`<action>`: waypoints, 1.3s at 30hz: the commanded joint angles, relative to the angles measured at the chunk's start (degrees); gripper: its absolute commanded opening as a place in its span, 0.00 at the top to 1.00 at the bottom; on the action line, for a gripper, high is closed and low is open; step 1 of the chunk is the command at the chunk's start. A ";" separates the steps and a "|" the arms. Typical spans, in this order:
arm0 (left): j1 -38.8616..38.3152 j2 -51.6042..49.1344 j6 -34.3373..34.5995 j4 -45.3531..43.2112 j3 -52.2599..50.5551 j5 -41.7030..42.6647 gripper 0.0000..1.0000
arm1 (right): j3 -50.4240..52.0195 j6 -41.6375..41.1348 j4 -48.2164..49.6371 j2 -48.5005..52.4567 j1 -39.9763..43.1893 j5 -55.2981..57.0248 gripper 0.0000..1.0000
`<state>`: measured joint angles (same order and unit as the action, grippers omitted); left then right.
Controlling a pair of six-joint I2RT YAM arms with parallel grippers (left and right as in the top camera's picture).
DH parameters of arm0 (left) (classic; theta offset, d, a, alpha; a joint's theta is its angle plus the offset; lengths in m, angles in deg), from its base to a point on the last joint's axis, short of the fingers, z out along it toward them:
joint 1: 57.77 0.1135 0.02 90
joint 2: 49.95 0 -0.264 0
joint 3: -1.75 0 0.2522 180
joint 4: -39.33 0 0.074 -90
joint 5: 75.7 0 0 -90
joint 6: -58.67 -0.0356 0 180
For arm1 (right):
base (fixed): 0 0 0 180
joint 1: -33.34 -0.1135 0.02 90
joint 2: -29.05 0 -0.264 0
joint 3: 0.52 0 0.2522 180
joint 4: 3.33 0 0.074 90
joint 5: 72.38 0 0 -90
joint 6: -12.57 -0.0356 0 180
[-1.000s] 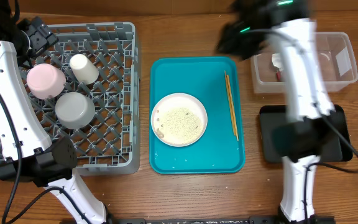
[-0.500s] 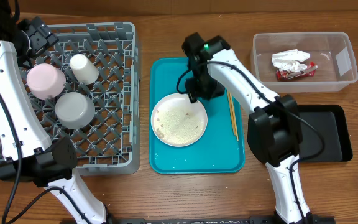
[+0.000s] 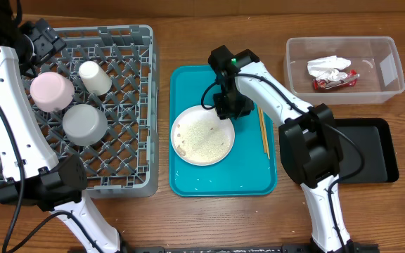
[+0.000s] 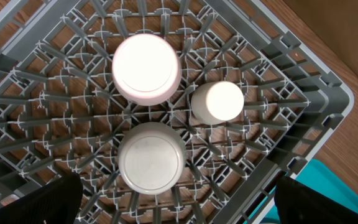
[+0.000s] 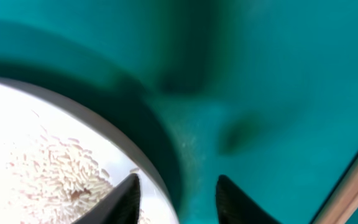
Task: Sort waste into correct bins and load items into the dishwasher
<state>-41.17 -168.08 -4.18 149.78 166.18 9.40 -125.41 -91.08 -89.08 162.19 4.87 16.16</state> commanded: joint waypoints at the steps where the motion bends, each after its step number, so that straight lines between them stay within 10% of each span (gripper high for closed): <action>1: 0.11 1.99 1.18 0.11 -0.09 0.28 0.00 | 0.42 -4.59 0.68 -1.09 0.59 3.26 0.65; 31: 0.11 2.01 1.18 0.11 -0.09 0.28 0.00 | -10.58 -6.34 -3.30 -1.14 6.86 11.85 0.62; 39: 0.11 1.99 1.18 0.11 -0.09 0.26 0.00 | -20.96 6.14 -10.69 -1.14 3.48 -11.87 0.68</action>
<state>-41.17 -168.03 -4.18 149.80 166.18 9.40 -144.49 -91.74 -99.22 162.06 11.01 16.45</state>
